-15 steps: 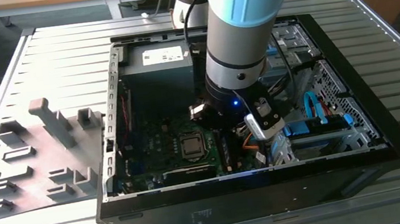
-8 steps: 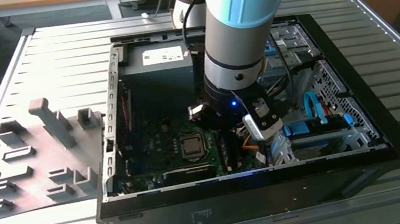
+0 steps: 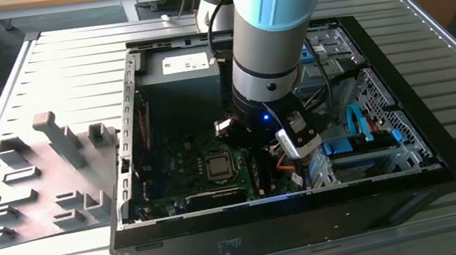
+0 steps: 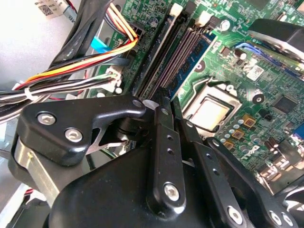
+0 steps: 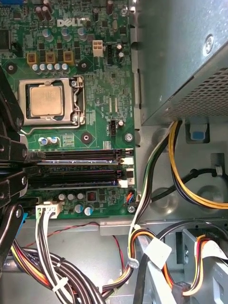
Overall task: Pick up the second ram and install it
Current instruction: 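Insert the second ram into the second slot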
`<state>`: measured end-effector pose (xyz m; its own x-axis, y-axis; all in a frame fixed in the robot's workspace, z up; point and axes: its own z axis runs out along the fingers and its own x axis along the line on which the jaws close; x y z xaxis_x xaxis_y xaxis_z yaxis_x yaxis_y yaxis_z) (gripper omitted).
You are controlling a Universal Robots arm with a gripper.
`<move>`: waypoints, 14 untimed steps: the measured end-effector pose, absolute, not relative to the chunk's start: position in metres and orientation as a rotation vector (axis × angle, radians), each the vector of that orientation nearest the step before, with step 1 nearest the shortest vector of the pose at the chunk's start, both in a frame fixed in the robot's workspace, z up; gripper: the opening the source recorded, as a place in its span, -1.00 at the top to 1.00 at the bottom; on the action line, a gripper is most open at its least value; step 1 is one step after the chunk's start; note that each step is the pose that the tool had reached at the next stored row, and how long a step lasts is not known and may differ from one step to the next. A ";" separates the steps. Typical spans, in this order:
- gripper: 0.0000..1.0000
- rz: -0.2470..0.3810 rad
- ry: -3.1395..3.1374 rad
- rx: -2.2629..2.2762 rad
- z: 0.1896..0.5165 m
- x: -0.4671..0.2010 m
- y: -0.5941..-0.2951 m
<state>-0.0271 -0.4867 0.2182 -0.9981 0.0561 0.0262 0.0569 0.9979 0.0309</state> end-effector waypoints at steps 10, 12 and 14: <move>0.73 -0.022 -3.115 -0.089 0.215 -0.027 -0.482; 0.73 -0.015 -3.116 -0.089 0.215 -0.027 -0.480; 0.73 -0.011 -3.116 -0.089 0.214 -0.027 -0.480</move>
<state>-0.0271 -0.4797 0.2141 -0.9981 0.0570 0.0248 0.0572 0.9983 0.0064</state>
